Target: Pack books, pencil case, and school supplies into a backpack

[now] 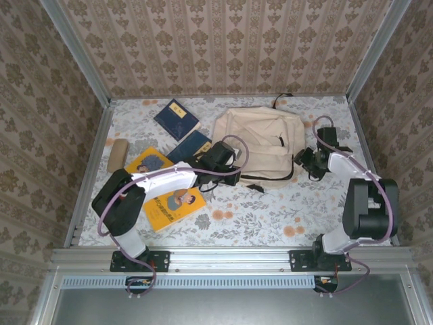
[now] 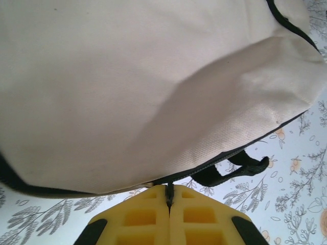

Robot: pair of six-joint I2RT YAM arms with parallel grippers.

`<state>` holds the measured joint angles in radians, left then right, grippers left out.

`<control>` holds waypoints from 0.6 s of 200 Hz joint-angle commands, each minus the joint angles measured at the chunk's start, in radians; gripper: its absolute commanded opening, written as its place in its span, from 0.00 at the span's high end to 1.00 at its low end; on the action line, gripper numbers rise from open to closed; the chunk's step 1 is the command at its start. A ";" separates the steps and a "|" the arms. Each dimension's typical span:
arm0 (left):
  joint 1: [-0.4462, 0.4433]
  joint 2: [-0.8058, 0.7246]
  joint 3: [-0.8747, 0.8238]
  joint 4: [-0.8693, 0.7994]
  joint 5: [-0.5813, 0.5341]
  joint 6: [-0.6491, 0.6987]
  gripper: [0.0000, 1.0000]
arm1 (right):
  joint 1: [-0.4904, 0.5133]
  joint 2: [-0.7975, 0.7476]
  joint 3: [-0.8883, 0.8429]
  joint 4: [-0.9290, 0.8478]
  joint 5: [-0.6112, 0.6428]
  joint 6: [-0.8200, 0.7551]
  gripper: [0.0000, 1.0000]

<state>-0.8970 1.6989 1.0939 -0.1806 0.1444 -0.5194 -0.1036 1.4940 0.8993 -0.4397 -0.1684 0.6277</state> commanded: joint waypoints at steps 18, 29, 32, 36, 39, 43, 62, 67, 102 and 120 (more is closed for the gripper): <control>-0.016 0.022 0.054 0.040 0.061 0.007 1.00 | 0.040 -0.222 -0.115 -0.103 -0.048 0.055 0.25; -0.016 0.025 0.054 0.041 0.067 0.012 1.00 | 0.068 -0.292 -0.171 -0.068 -0.061 0.105 0.19; -0.017 0.025 0.054 0.040 0.065 0.014 1.00 | 0.074 -0.309 -0.186 -0.062 -0.069 0.120 0.18; -0.016 0.026 0.054 0.040 0.065 0.015 1.00 | 0.083 -0.330 -0.204 -0.051 -0.082 0.144 0.18; -0.017 0.026 0.054 0.038 0.064 0.016 1.00 | 0.090 -0.344 -0.218 -0.046 -0.091 0.163 0.18; -0.017 0.026 0.054 0.037 0.061 0.015 1.00 | 0.100 -0.360 -0.233 -0.035 -0.102 0.188 0.18; -0.017 0.022 0.054 0.035 0.055 0.018 1.00 | 0.150 -0.415 -0.313 0.038 -0.145 0.347 0.17; -0.017 0.023 0.054 0.035 0.055 0.018 1.00 | 0.170 -0.425 -0.343 0.091 -0.162 0.403 0.17; -0.016 0.021 0.055 0.026 0.044 0.016 1.00 | 0.289 -0.391 -0.436 0.356 -0.195 0.674 0.14; -0.016 0.016 0.054 0.020 0.037 0.018 1.00 | 0.324 -0.355 -0.439 0.448 -0.178 0.746 0.11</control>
<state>-0.9039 1.7161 1.1198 -0.1555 0.1795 -0.5186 0.1829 1.1057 0.4641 -0.2077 -0.3275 1.1660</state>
